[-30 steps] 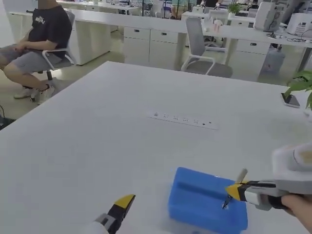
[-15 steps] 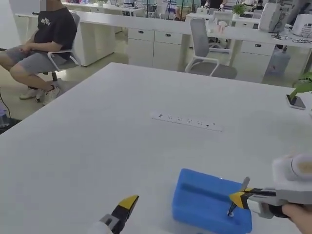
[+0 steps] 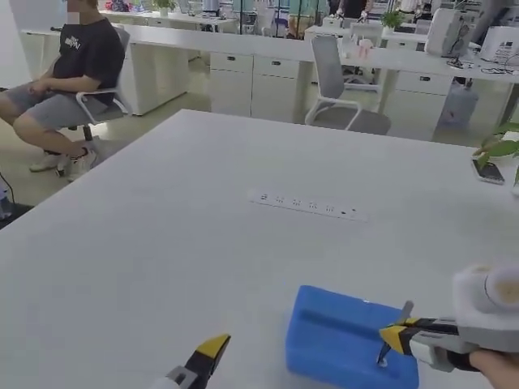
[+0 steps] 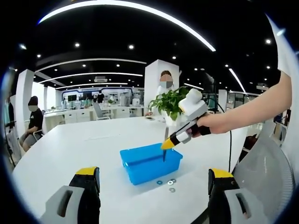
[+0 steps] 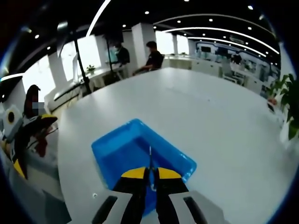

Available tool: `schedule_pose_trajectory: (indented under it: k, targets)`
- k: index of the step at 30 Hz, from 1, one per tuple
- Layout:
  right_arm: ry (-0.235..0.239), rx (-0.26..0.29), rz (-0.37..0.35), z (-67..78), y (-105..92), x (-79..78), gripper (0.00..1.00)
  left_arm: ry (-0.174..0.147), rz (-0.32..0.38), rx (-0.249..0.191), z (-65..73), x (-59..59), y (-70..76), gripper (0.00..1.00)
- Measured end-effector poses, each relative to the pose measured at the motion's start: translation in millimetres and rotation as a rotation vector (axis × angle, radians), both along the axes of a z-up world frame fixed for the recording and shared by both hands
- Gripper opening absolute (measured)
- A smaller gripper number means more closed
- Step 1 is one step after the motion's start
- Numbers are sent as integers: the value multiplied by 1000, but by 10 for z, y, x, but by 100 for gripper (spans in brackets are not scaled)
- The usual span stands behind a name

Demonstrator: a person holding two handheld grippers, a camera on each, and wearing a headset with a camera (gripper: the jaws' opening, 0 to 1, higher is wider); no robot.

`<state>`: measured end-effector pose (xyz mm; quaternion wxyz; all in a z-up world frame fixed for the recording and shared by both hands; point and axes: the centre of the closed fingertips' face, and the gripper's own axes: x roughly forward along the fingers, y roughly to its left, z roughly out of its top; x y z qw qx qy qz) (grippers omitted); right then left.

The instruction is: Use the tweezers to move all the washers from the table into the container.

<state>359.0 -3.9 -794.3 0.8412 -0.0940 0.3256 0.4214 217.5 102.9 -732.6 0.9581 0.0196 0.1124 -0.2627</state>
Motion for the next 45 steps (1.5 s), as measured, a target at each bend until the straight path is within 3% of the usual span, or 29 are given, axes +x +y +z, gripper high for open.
schedule_pose_trajectory:
  k: [16,21,27,31,37,45]
  targets:
    - [-53,75,12,374,62,-108,4,10,-1,-4,-4,4,-1,99]
    - [-71,80,28,467,90,-195,4,11,-1,-8,-3,7,3,99]
    - [-80,128,35,606,148,-354,4,14,1,-9,-11,12,16,99]
    - [-64,139,49,594,197,-489,4,18,0,-8,-22,11,19,98]
    - [-26,145,77,462,268,-684,4,23,-3,-7,-32,11,18,96]
    - [8,130,98,260,330,-743,4,28,-2,-9,-45,13,24,96]
